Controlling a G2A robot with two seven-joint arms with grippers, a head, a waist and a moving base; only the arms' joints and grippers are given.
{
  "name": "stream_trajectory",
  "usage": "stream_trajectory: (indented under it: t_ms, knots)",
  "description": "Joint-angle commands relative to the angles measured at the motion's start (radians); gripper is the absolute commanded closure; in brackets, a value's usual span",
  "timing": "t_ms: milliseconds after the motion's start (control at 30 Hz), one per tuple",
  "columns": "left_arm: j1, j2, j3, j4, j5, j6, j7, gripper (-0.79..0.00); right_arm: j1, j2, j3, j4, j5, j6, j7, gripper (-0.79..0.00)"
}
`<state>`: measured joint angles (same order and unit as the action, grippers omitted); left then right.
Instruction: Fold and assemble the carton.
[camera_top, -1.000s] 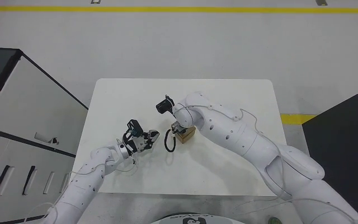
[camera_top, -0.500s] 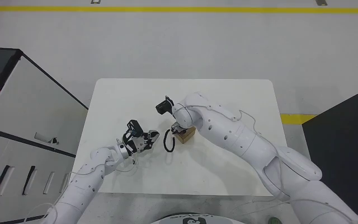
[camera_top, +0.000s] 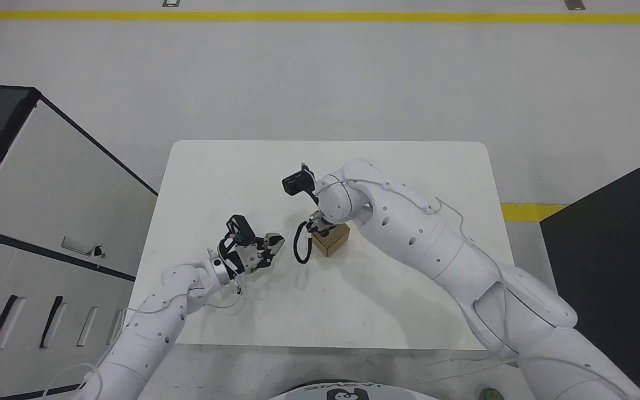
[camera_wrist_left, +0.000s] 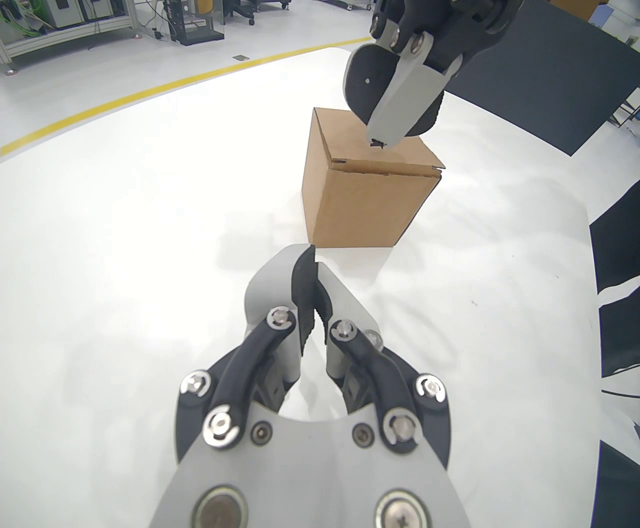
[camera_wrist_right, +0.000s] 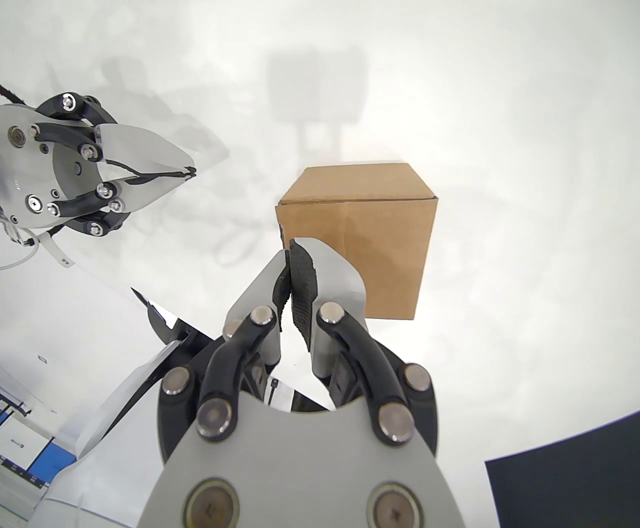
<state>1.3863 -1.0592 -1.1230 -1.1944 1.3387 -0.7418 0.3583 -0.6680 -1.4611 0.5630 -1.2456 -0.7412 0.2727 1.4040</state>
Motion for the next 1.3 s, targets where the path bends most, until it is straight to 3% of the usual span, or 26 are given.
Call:
stream_trajectory:
  t_ms: [0,467,967,1267]
  knots:
    - [0.002,0.0,0.001,-0.002,0.001,-0.002,0.001,0.0,-0.006,0.0,0.0,0.005,-0.004,0.0,0.0,0.0]
    - [0.009,0.003,-0.002,-0.009,0.007,-0.001,0.001,0.0,-0.005,-0.022,-0.009,0.059,-0.005,-0.006,-0.012,0.0]
    - [0.014,0.004,-0.002,-0.016,0.006,-0.001,-0.001,0.0,-0.02,-0.02,0.026,0.041,-0.018,-0.005,-0.005,0.0]
    - [0.015,0.004,-0.002,-0.019,0.006,0.004,-0.001,0.0,-0.037,-0.004,0.101,0.005,0.011,0.002,-0.015,0.0]
